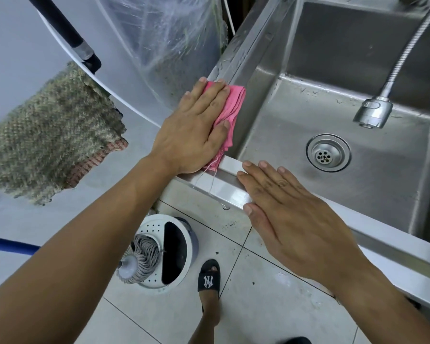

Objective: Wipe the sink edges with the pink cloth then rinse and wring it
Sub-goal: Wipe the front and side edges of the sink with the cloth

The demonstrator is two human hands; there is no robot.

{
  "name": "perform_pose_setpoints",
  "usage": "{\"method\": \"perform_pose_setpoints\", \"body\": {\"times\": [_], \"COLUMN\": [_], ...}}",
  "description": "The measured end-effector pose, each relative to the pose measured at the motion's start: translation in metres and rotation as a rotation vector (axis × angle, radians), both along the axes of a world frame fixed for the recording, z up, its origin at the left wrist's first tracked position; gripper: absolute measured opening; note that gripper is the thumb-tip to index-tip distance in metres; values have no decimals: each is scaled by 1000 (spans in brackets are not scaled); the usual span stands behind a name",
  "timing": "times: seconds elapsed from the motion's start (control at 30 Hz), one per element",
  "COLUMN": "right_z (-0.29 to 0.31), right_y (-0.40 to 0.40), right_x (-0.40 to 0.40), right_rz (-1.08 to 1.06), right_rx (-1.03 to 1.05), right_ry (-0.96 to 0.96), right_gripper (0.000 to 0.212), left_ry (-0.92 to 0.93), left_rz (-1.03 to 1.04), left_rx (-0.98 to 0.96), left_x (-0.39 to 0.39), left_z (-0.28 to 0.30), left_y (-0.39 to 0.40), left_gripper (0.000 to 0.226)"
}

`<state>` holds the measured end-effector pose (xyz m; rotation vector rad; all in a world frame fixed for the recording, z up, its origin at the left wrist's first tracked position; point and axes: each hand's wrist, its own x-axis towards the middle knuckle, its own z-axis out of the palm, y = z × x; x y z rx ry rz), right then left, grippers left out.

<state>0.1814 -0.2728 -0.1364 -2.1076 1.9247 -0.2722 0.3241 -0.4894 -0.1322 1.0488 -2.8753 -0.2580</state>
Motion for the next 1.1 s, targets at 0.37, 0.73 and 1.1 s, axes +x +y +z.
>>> {"method": "perform_pose_setpoints", "body": {"times": [0.37, 0.73, 1.1], "right_z": [27, 3, -6], "right_y": [-130, -203, -219], "right_x": [-29, -44, -58], "right_rz": [-6, 17, 91], "right_rx": [-102, -8, -99], "right_ry": [-236, -10, 42], "right_gripper": [54, 54, 55], "left_ry": [313, 145, 37], "left_rz": [362, 336, 107], "left_rx": [34, -16, -3], "left_x": [40, 43, 41], "left_z": [-15, -18, -15], "left_y": [73, 79, 48], "left_gripper": [60, 63, 63]}}
